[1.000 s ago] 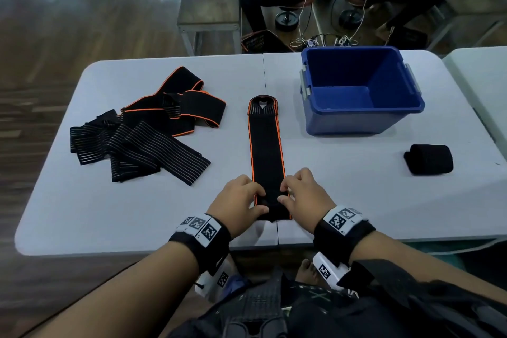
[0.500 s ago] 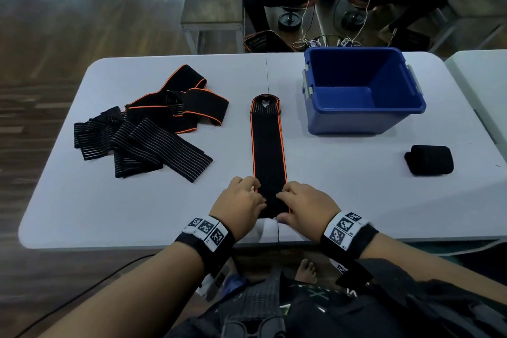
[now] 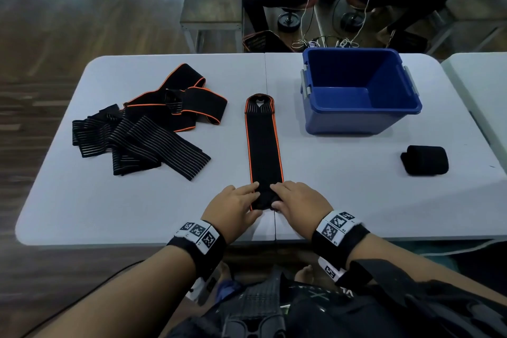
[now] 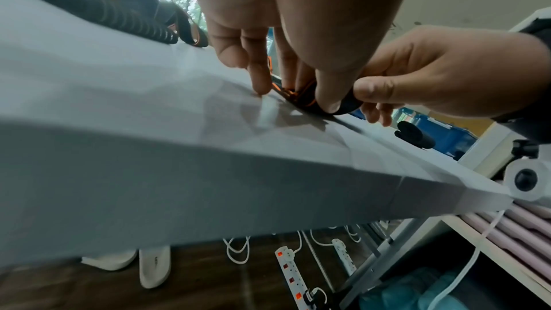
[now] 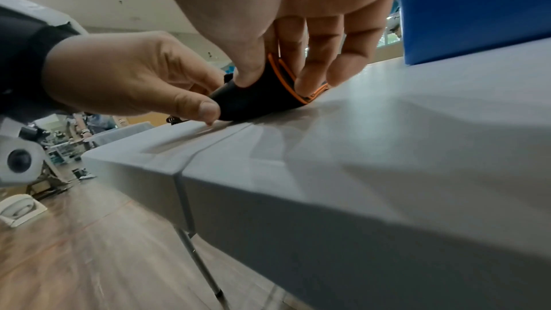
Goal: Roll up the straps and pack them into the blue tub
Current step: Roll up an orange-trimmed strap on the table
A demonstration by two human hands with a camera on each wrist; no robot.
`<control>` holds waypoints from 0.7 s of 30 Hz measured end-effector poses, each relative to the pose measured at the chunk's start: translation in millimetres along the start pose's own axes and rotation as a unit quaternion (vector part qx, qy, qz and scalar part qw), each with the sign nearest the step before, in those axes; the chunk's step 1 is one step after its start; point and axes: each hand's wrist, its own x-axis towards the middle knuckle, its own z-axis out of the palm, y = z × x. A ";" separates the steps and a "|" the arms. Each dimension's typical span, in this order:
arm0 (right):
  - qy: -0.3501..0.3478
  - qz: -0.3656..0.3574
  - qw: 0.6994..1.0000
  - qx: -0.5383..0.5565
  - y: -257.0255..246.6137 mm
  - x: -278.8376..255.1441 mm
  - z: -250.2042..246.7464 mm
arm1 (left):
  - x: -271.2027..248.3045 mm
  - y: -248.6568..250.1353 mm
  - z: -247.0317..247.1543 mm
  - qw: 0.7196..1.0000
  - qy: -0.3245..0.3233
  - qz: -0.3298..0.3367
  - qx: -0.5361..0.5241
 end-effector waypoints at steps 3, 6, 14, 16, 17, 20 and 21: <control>-0.019 0.004 1.000 -0.006 2.8 -2.9 0.6 | -4.0 0.2 3.4 1.000 -0.010 -0.006 -0.002; -0.012 -0.001 1.000 -0.014 1.7 -1.9 0.5 | -5.3 0.0 4.9 1.000 -0.022 0.000 -0.004; 0.018 0.085 0.982 0.166 1.2 14.3 -16.3 | 1.0 6.3 -12.5 0.980 0.038 -0.095 -0.172; 0.019 0.123 0.969 0.213 0.5 16.9 -20.9 | 4.0 8.6 -13.9 0.964 0.054 -0.137 -0.221; 0.018 0.143 0.961 0.237 0.2 18.3 -22.2 | 7.0 10.1 -14.6 0.957 0.058 -0.152 -0.240; 0.011 0.191 0.927 0.324 -2.2 22.4 -24.4 | 18.0 11.7 -17.5 0.941 0.073 -0.184 -0.274; 0.011 0.203 0.917 0.343 -3.4 23.6 -25.2 | 21.5 11.4 -17.8 0.939 0.079 -0.189 -0.276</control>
